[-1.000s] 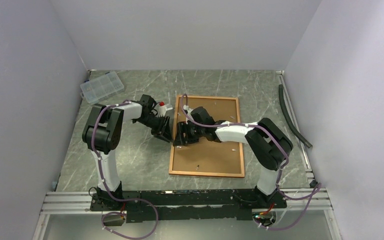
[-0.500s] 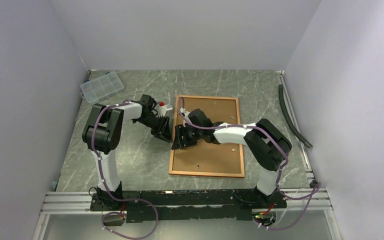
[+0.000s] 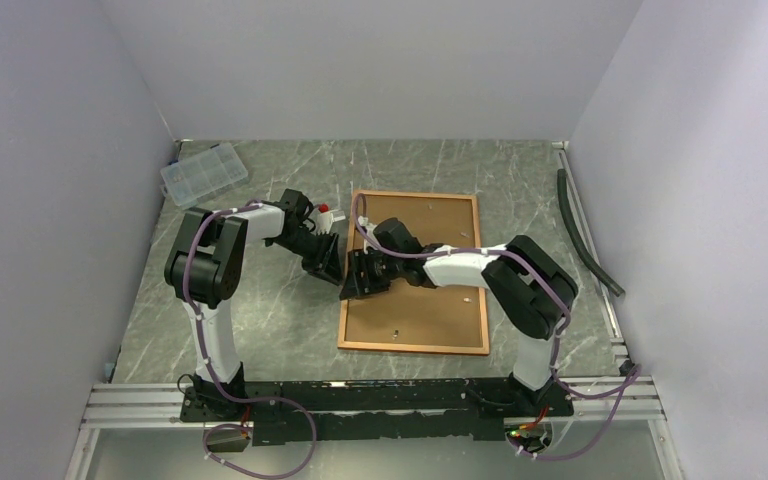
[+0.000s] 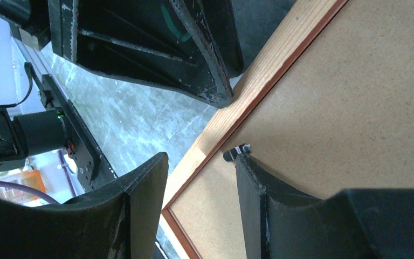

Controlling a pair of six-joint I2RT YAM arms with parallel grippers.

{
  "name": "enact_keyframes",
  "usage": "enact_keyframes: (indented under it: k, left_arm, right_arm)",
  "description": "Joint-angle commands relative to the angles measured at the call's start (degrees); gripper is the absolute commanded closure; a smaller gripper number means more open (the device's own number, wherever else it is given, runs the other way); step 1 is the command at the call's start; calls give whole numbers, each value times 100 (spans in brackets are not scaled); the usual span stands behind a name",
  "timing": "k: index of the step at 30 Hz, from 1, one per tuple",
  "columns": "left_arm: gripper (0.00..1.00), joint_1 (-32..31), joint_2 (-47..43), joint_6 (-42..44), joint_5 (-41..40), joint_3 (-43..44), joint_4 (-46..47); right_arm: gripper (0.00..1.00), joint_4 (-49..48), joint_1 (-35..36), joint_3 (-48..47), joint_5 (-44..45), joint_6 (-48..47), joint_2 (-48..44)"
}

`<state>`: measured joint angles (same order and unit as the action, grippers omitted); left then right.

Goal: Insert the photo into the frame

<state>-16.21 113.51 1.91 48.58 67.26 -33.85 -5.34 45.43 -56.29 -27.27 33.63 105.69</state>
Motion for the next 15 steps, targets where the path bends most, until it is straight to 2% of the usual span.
enact_keyframes:
  k: [1, 15]
  left_arm:
    - [65, -31, -57, 98, -34, 138, -78]
    - [66, -32, -117, 126, -25, 99, -106]
  right_arm:
    - [47, -315, 45, -202, 4, 135, 180]
    - [49, -347, 45, -169, -34, 218, 71]
